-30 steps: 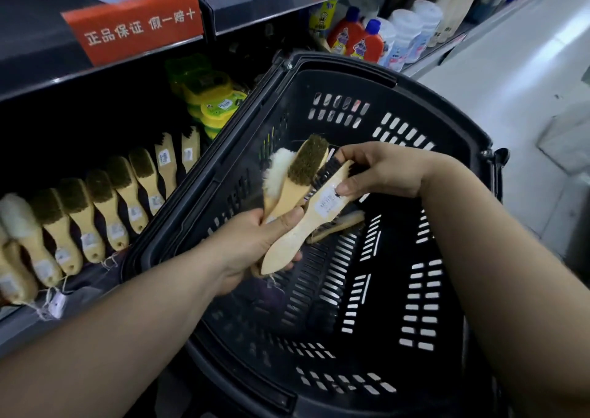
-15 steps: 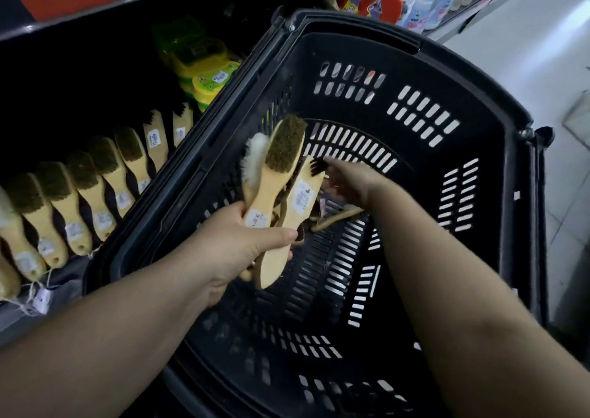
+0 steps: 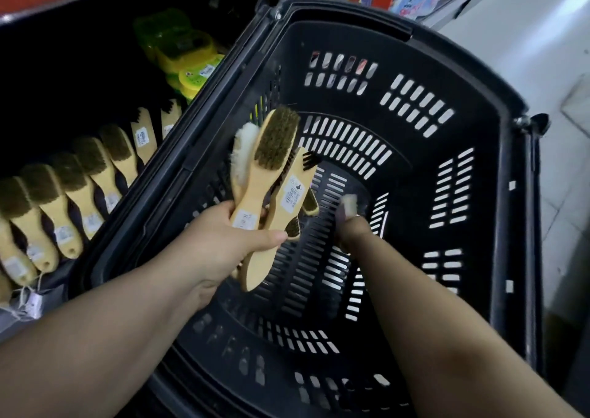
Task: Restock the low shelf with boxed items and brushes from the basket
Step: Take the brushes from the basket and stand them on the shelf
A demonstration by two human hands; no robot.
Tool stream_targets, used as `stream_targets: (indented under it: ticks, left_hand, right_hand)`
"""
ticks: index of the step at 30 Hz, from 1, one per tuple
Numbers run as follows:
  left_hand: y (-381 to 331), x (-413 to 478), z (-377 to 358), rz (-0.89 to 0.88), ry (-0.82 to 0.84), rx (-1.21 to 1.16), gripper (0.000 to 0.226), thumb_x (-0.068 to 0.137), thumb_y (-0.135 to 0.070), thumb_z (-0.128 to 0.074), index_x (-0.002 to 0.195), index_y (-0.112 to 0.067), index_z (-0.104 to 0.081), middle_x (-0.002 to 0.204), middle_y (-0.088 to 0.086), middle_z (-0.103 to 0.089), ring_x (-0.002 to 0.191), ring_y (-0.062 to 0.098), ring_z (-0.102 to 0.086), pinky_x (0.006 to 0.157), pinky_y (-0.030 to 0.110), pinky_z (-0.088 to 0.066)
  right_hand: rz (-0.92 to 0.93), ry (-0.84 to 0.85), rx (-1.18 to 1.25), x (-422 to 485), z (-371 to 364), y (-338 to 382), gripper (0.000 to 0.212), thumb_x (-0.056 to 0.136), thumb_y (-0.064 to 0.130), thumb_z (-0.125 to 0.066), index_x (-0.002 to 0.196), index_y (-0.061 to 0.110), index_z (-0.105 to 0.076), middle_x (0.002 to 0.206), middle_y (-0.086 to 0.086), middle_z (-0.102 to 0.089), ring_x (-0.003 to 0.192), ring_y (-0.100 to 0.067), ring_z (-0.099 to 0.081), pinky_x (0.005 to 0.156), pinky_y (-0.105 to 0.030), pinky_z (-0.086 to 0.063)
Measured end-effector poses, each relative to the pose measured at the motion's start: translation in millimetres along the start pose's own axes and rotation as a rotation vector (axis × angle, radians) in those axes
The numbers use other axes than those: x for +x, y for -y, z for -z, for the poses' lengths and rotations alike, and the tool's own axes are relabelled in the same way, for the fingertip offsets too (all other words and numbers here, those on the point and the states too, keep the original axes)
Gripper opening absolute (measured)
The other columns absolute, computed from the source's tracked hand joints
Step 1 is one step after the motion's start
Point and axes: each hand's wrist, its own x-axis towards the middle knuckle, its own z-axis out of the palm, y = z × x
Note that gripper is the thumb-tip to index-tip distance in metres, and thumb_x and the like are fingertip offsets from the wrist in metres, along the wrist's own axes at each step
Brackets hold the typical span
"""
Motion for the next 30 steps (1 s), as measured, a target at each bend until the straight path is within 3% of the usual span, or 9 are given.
stream_targets:
  ticks: [2,4,7,9,11,14,18,23,30]
  left_hand:
    - [-2,-1,-2,0.005,0.034,-0.035,0.026,0.072,-0.005,-0.076,0.091,-0.017,-0.063,0.074,0.002,-0.074,0.061,0.014,-0.068,0.044,0.021,-0.044]
    - [-4,-2,-5,-0.005,0.063,-0.071,0.023,0.073,-0.004,-0.075,0.090,-0.015,-0.065,0.071,0.003,-0.074,0.065,0.018,-0.068,0.056,0.028,-0.048]
    - [-8,-5,-9,-0.053,0.066,-0.120,0.022,0.074,-0.006,-0.075,0.091,-0.015,-0.065,0.078,0.006,-0.075,0.074,0.024,-0.070,0.077,0.044,-0.051]
    - [-10,-7,-12,-0.099,0.057,-0.155,0.021,0.076,-0.008,-0.074,0.091,-0.019,-0.065,0.080,0.005,-0.075,0.077,0.024,-0.071,0.082,0.046,-0.052]
    - [-11,-11,-15,-0.139,0.055,-0.197,0.018,0.077,-0.010,-0.073,0.090,-0.020,-0.065,0.079,0.002,-0.075,0.077,0.021,-0.071,0.073,0.038,-0.057]
    - [-11,-19,-18,-0.193,0.058,-0.254,0.016,0.080,-0.010,-0.072,0.090,-0.020,-0.065,0.077,0.000,-0.075,0.071,0.013,-0.071,0.055,0.024,-0.053]
    - [-12,-28,-18,-0.260,0.033,-0.302,0.016,0.080,-0.011,-0.071,0.090,-0.022,-0.064,0.080,-0.003,-0.075,0.075,0.010,-0.071,0.063,0.025,-0.054]
    - [-18,-34,-16,-0.340,0.079,-0.427,0.036,0.066,-0.016,-0.071,0.101,-0.019,-0.063,0.088,-0.001,-0.075,0.082,0.013,-0.071,0.071,0.027,-0.056]
    - [-11,-26,-7,-0.369,0.005,-0.350,0.038,0.075,-0.004,-0.072,0.103,-0.027,-0.061,0.094,-0.002,-0.075,0.092,0.015,-0.070,0.083,0.037,-0.052]
  right_hand:
    - [-0.045,-0.008,0.120,-19,12,20,0.016,0.097,0.021,-0.045,0.093,0.008,-0.053,0.089,-0.011,-0.053,0.064,-0.018,-0.050,0.052,-0.023,-0.038]
    - [-0.027,0.030,0.266,-45,25,37,0.034,0.090,0.006,-0.054,0.121,-0.002,-0.043,0.082,-0.013,-0.054,0.048,-0.016,-0.053,0.039,-0.022,-0.037]
    - [0.171,0.182,0.421,-101,43,53,0.073,0.074,-0.001,-0.071,0.136,0.009,-0.035,0.098,-0.014,-0.063,0.064,-0.022,-0.058,0.057,-0.030,-0.050]
    - [0.279,0.303,0.556,-138,51,55,0.052,0.076,0.015,-0.075,0.123,0.012,-0.054,0.098,-0.008,-0.071,0.074,-0.023,-0.062,0.069,-0.036,-0.055]
    - [0.268,0.358,0.676,-166,57,50,0.015,0.085,0.026,-0.066,0.096,0.016,-0.069,0.071,-0.001,-0.068,0.055,-0.013,-0.058,0.048,-0.023,-0.047]
    - [0.181,0.450,0.860,-188,60,41,0.024,0.092,0.022,-0.052,0.076,0.011,-0.066,0.057,-0.002,-0.048,0.041,-0.008,-0.040,0.036,-0.016,-0.031]
    - [0.215,0.658,1.032,-208,65,45,0.026,0.095,0.015,-0.045,0.093,0.003,-0.067,0.070,-0.006,-0.065,0.048,-0.010,-0.058,0.040,-0.018,-0.044]
    - [0.434,0.767,0.835,-213,59,49,0.054,0.081,-0.004,-0.055,0.133,0.008,-0.049,0.092,-0.010,-0.068,0.071,-0.015,-0.066,0.063,-0.026,-0.055]
    - [0.742,0.663,0.273,-209,58,49,0.100,0.070,-0.010,-0.069,0.144,0.042,-0.025,0.126,0.000,-0.059,0.105,-0.025,-0.063,0.083,-0.035,-0.054]
